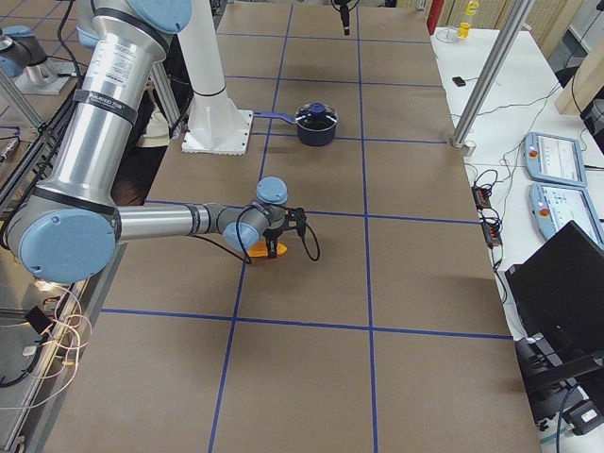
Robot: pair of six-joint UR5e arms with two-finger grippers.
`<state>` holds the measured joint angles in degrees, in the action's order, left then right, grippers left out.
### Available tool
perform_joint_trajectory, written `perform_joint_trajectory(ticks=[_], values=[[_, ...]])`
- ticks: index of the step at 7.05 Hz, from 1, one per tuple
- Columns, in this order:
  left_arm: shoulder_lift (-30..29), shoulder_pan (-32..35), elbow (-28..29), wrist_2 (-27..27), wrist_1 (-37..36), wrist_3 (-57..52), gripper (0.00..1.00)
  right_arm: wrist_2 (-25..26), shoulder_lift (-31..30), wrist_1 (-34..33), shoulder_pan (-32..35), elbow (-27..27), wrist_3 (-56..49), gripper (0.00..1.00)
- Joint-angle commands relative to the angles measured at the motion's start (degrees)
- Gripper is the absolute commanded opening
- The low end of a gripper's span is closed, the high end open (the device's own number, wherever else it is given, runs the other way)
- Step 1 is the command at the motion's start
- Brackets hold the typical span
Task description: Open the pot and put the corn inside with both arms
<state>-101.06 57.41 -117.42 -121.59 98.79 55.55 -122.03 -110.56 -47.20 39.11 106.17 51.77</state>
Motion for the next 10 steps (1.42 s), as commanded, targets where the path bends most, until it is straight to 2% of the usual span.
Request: perform_joint_trajectory(ticks=[1,2,4,6,7,8,10], values=[[0.0,-0.4,0.0,0.2,0.0,0.3,0.98,0.1,0.0,0.0,-0.3,0.0,0.0,0.45],[0.0,-0.5,0.0,0.2,0.0,0.4,0.98,0.3,0.0,0.0,-0.4,0.1,-0.1,0.35],[-1.2,-0.9,0.0,0.2,-1.1,1.1,0.98,0.2,0.3,-0.1,-0.3,0.8,-0.1,0.35],[-6.8,-1.4,-0.1,0.2,-8.4,1.4,0.98,-1.4,0.7,-0.6,1.7,0.9,-0.6,0.35],[-9.3,-3.0,0.0,0.6,-10.3,4.2,0.98,-5.5,2.6,-0.8,3.5,0.4,-0.7,0.35],[-11.2,-5.8,0.1,3.1,-11.2,6.7,0.98,-7.5,4.8,-3.4,6.2,0.8,-0.9,0.35],[-18.3,-14.0,0.3,8.5,-17.1,13.3,0.98,-7.7,11.6,-12.4,8.6,0.8,-2.9,0.34]])
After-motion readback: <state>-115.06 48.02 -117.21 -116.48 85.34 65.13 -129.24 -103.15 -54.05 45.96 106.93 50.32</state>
